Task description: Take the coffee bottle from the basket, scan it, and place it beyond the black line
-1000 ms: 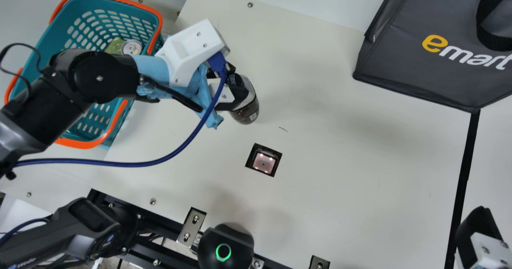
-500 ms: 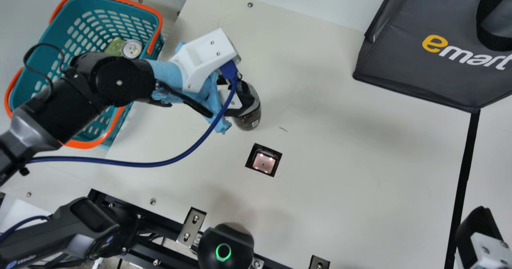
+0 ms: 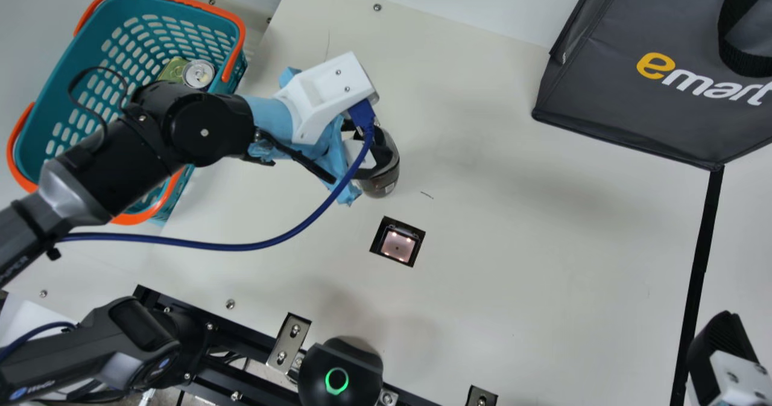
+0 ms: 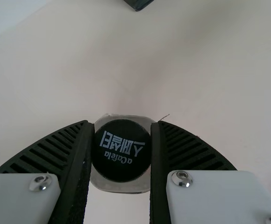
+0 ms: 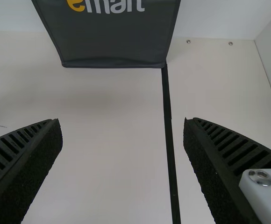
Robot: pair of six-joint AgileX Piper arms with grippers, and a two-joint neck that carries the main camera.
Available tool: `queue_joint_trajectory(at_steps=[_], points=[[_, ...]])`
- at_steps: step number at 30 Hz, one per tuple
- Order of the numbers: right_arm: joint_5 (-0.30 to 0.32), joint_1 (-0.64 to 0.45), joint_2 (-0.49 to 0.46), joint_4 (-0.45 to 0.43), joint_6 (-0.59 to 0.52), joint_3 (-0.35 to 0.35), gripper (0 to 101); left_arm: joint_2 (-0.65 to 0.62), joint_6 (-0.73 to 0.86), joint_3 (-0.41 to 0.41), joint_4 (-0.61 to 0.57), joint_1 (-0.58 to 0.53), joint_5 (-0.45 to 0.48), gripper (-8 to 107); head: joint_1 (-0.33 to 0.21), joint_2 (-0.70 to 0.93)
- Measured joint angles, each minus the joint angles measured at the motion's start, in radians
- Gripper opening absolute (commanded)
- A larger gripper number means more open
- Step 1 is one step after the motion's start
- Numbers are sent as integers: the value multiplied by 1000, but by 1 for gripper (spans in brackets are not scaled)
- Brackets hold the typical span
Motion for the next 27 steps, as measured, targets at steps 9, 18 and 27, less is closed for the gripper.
queue_joint_trajectory(at_steps=[9,18,27], points=[[0,0,0,0,0,0,91,17,-4,-8,19,-13,-6,10,0,0],[0,0,0,0,0,0,91,23,-1,-10,25,-17,-11,10,0,0],[2,0,0,0,0,0,91,27,0,-10,25,-17,-12,16,0,0]])
